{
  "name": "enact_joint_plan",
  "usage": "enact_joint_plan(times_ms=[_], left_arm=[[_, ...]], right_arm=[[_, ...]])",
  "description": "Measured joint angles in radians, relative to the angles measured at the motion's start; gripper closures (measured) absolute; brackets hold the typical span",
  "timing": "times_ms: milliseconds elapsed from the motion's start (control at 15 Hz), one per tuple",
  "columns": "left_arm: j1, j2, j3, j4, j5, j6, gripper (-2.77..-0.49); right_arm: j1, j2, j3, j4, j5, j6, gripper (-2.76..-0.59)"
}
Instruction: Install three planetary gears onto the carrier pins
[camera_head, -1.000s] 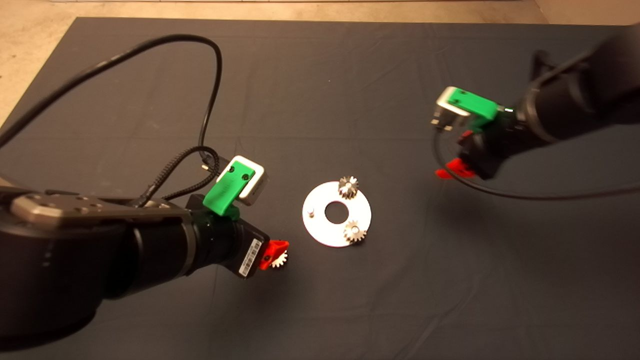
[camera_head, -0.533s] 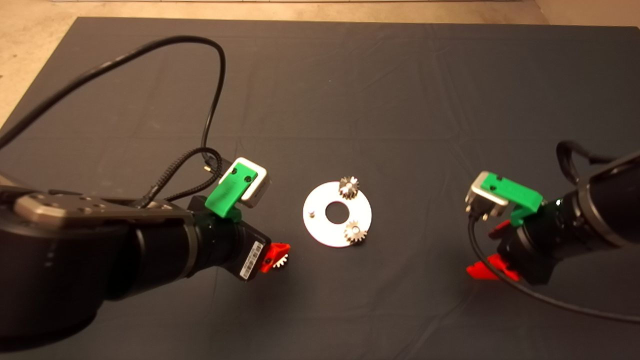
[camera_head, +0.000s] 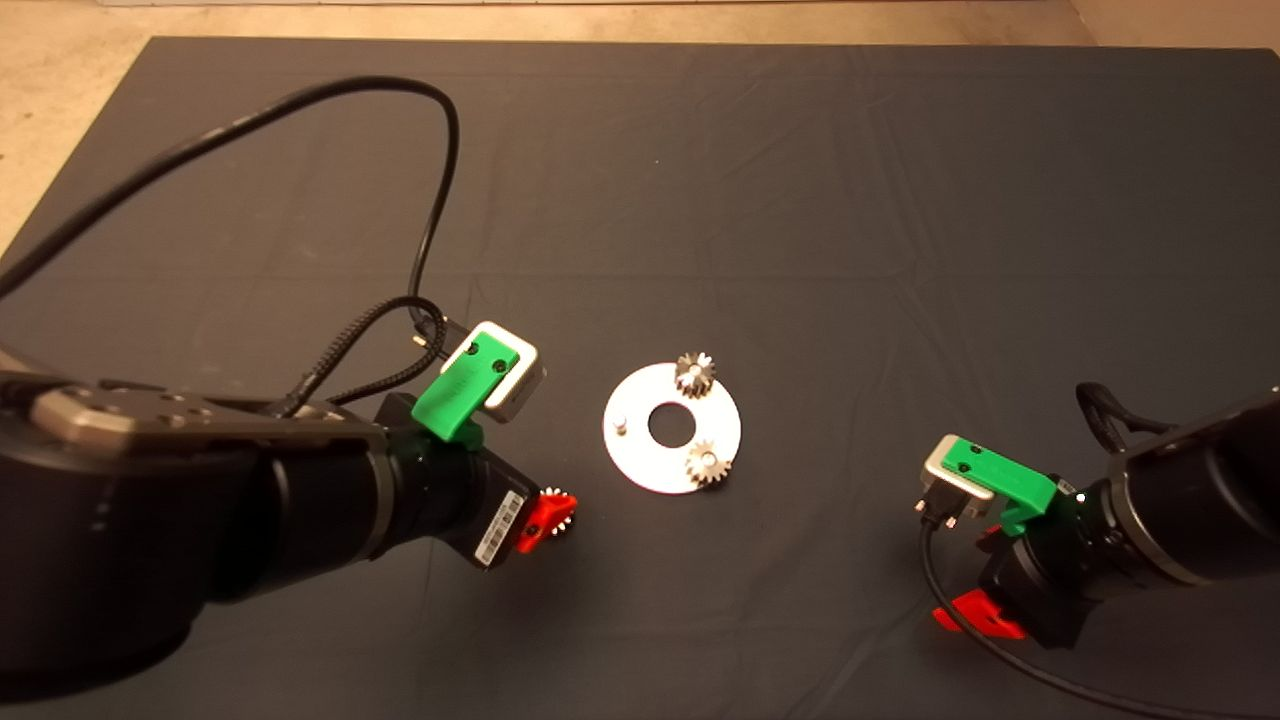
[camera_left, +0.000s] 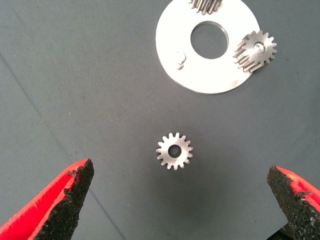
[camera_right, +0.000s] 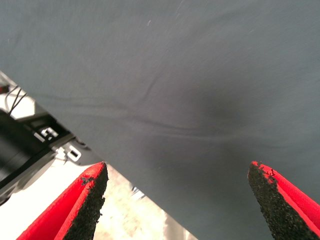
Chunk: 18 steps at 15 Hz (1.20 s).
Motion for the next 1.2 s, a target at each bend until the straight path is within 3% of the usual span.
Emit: enact_joint_plan(times_ms=[267, 333, 533, 733, 1067, 1200], left_arm=[[0.015, -0.005, 0.000, -0.002, 0.001, 0.015, -2.51], [0.037, -0.002, 0.000, 0.000, 0.000, 0.025, -2.51], [0.140, -0.004, 0.000, 0.019, 0.001, 0.039, -2.51], [0.221, -0.005, 0.000, 0.091, 0.000, 0.058, -2.51], [0.275, -0.006, 0.000, 0.166, 0.001, 0.096, -2.51], [0.306, -0.006, -0.004, 0.223, 0.000, 0.111, -2.51]], right_arm=[[0.044, 0.000, 0.001, -0.011, -0.001, 0.005, -2.06], [0.052, -0.002, 0.001, -0.012, -0.002, 0.007, -2.06], [0.051, -0.003, 0.002, -0.012, -0.002, 0.007, -2.06], [0.051, -0.005, 0.002, -0.012, -0.003, 0.006, -2.06], [0.051, -0.005, 0.002, -0.012, -0.003, 0.006, -2.06], [0.051, -0.005, 0.002, -0.012, -0.004, 0.006, -2.06]])
